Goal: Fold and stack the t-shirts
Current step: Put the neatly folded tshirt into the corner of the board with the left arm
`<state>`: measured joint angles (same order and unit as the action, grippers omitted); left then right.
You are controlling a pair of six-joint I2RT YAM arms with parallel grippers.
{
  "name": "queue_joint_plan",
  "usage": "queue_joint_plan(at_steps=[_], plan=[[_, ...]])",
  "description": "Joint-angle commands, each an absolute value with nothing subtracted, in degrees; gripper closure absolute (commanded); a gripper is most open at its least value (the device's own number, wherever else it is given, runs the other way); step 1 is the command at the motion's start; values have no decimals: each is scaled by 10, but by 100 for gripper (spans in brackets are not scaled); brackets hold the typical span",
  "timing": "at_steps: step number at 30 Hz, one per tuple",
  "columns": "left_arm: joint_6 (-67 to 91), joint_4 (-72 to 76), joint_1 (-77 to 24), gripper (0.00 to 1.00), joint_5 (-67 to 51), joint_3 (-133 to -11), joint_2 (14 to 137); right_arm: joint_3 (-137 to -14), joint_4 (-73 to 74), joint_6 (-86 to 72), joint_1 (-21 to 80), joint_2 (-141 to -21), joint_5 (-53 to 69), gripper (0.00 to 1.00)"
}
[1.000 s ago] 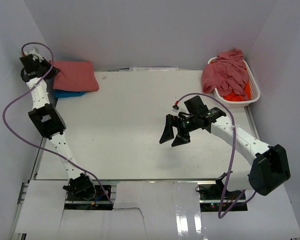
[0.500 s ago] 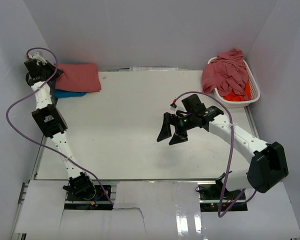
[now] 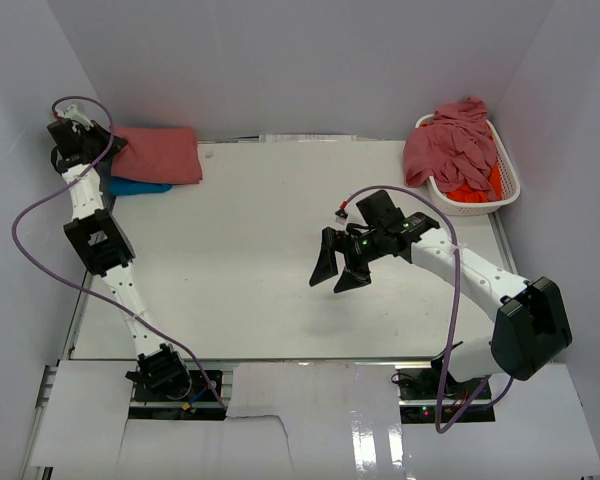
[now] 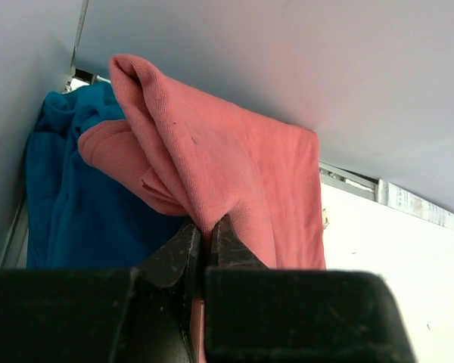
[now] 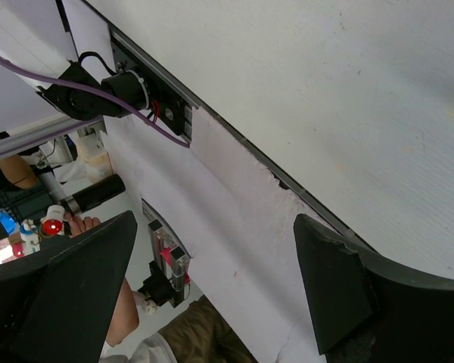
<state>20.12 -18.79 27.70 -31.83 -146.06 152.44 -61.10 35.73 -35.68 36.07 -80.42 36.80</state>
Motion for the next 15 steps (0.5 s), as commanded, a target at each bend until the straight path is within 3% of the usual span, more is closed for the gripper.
queue_joint_plan(at_steps=[1, 15], plan=[[238, -182, 307, 94, -323, -1480, 1525, -632, 342, -363, 367, -806, 367, 10], [147, -175, 313, 81, -348, -1474, 1514, -647, 352, -365, 375, -819, 371, 10]])
